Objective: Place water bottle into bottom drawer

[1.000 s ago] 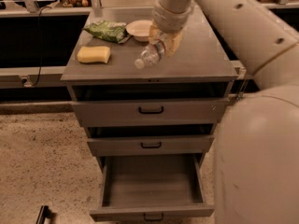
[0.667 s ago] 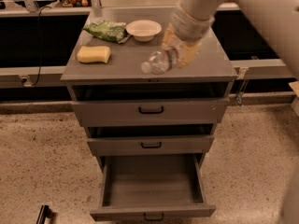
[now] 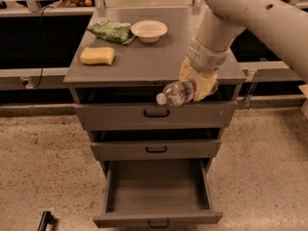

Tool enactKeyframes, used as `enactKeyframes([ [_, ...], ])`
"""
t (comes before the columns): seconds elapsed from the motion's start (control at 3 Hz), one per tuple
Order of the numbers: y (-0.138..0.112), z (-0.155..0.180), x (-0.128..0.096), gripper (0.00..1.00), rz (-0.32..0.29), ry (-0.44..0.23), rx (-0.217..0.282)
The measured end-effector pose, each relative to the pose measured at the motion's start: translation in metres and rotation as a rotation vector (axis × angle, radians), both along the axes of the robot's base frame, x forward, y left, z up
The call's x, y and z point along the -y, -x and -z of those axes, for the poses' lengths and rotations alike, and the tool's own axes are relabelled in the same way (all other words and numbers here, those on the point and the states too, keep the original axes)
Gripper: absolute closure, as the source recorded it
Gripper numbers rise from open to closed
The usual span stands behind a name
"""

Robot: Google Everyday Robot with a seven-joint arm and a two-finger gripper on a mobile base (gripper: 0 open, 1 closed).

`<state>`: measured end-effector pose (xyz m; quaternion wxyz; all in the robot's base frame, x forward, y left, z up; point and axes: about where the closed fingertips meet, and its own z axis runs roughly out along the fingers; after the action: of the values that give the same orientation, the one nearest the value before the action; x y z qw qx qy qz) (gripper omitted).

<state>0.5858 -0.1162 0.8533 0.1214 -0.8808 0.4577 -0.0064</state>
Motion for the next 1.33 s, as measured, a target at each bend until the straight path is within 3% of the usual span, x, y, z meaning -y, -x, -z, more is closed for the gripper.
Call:
enactKeyframes([
  [0.33,-0.012,0.025,0.004,1.00,0.087,-0.077,-0.044],
  [0.67,-0.007,0.068,0.018,1.00,0.280,-0.175,-0.092],
  [1.0,0.015,0.137,0.033,1.00,0.489,-0.207,-0.130],
  [1.33,0.023,0.163,0.027,1.00,0.564,-0.218,-0.151],
])
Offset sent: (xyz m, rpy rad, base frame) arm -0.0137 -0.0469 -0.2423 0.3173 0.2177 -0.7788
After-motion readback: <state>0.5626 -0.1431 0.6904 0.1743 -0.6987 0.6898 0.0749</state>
